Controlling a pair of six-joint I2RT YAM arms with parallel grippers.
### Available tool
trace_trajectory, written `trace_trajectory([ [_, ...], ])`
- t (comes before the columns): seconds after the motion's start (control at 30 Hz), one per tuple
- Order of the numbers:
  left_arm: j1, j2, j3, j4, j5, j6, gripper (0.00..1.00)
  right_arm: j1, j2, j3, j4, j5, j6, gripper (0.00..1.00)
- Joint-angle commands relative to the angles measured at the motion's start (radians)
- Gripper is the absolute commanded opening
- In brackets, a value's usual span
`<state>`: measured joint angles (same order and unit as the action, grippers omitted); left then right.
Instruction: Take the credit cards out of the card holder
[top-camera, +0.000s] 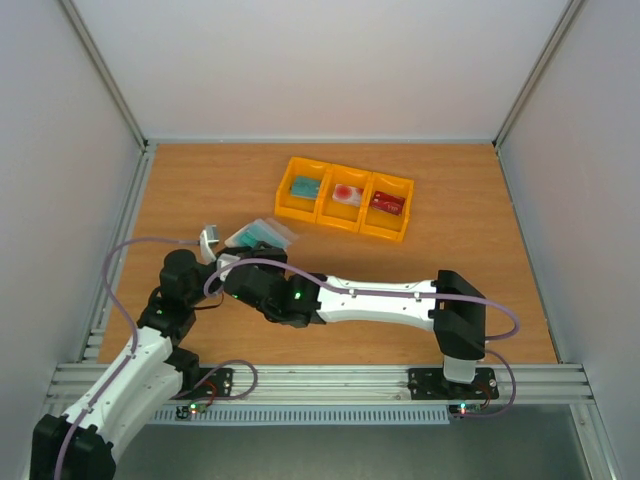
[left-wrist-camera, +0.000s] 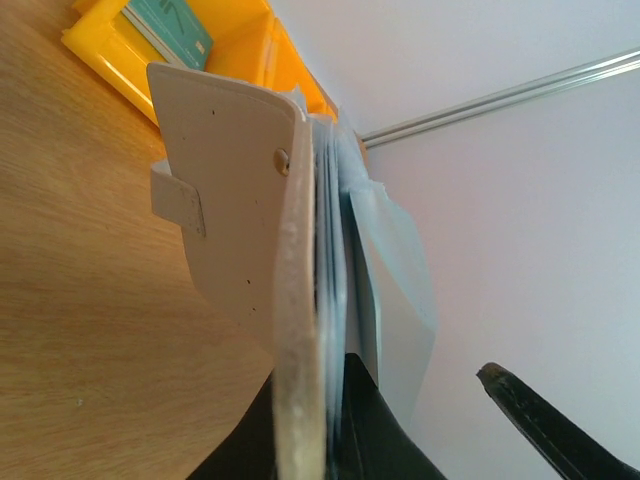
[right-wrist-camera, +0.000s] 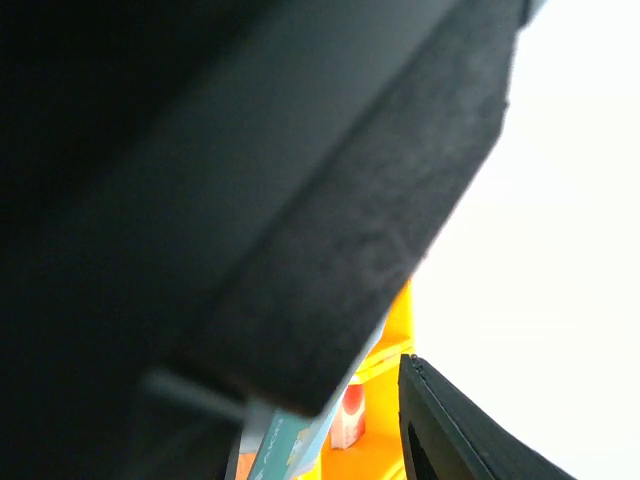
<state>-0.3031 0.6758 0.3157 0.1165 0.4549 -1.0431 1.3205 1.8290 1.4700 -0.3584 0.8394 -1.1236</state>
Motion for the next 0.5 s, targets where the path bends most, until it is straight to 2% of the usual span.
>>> trace_trajectory([
  [0.0, -0.014, -0.02, 0.011, 0.137, 0.074, -0.001, 0.0, -0.02, 0.055, 0.016, -0.155, 0.008, 0.098, 0.45],
  [0.07, -0.013, -0.019, 0.011, 0.142, 0.075, -0.003, 0.0, -0.02, 0.062, 0.017, -0.163, 0.009, 0.107, 0.43],
  [0.23, -0.013, -0.022, 0.011, 0.145, 0.076, -0.005, 0.0, -0.024, 0.065, 0.025, -0.148, 0.011, 0.115, 0.19],
  [0.4, -0.014, -0.025, 0.011, 0.146, 0.076, -0.006, 0.0, -0.043, 0.049, 0.029, -0.148, 0.033, 0.121, 0.02],
  [0.47, -0.013, -0.027, 0.011, 0.145, 0.076, -0.008, 0.0, -0.049, 0.033, 0.031, -0.146, 0.03, 0.124, 0.01],
])
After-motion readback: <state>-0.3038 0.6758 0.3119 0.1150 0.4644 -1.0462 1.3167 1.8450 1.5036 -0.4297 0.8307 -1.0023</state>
